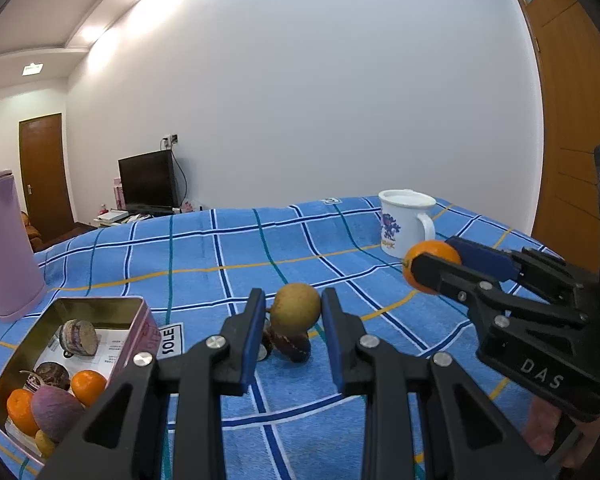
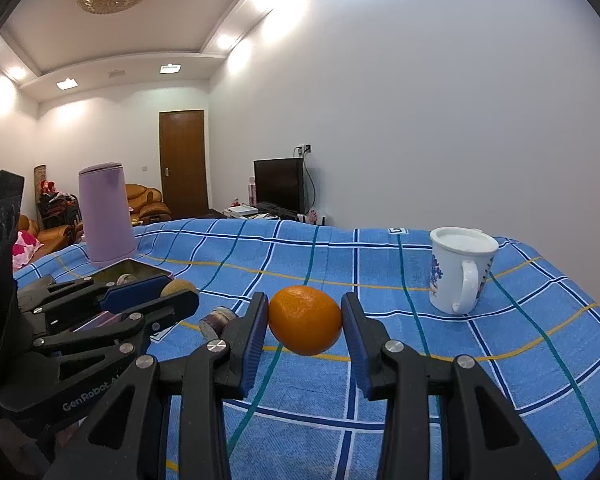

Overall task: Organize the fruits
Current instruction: 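Lift the yellow fruit with the left tool while the right tool carries the orange to the tin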

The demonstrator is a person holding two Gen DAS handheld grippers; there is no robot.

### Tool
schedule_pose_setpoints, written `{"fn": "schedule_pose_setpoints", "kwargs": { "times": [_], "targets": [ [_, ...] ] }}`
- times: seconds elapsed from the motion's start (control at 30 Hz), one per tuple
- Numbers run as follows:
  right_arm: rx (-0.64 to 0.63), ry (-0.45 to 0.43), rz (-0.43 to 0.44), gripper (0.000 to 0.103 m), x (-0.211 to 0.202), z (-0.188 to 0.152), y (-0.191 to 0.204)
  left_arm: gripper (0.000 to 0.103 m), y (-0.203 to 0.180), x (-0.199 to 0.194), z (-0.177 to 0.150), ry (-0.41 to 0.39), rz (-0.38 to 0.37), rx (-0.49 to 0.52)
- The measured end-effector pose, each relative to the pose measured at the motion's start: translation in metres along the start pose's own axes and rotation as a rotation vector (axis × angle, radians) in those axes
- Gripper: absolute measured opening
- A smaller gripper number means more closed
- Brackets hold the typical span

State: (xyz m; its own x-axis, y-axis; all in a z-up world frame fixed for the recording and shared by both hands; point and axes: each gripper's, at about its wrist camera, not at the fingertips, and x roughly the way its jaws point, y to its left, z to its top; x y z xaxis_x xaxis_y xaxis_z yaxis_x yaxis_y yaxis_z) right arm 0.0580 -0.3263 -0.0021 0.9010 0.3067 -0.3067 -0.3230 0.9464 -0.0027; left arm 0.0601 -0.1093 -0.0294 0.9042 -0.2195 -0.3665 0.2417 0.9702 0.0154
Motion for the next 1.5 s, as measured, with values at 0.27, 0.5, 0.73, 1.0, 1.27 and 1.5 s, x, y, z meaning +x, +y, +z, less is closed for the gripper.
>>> {"fn": "schedule_pose_setpoints", "kwargs": {
  "times": [0.27, 0.5, 0.73, 1.0, 1.27, 1.5],
  "targets": [
    [-0.004, 0.005, 0.012, 0.040, 0.004, 0.001, 0.004, 0.030, 0.007, -0.001, 0.000, -0.001, 0.018, 0.006],
    [-0.017, 0.014, 0.036, 0.040, 0.010, 0.002, 0.017, 0.030, 0.020, -0.003, -0.001, 0.004, 0.043, 0.004],
    [-0.028, 0.027, 0.072, 0.040, 0.017, 0.002, 0.035, 0.030, 0.036, -0.007, -0.004, 0.008, 0.068, -0.009],
    [-0.033, 0.040, 0.113, 0.040, 0.025, 0.004, 0.052, 0.030, 0.056, -0.016, -0.008, 0.001, 0.100, -0.023],
    [-0.031, 0.048, 0.141, 0.040, 0.031, 0.004, 0.067, 0.030, 0.075, -0.023, -0.010, -0.002, 0.129, -0.040],
    [-0.048, 0.056, 0.165, 0.040, 0.035, 0.005, 0.084, 0.030, 0.090, -0.032, -0.014, -0.006, 0.153, -0.050]
  ]
}}
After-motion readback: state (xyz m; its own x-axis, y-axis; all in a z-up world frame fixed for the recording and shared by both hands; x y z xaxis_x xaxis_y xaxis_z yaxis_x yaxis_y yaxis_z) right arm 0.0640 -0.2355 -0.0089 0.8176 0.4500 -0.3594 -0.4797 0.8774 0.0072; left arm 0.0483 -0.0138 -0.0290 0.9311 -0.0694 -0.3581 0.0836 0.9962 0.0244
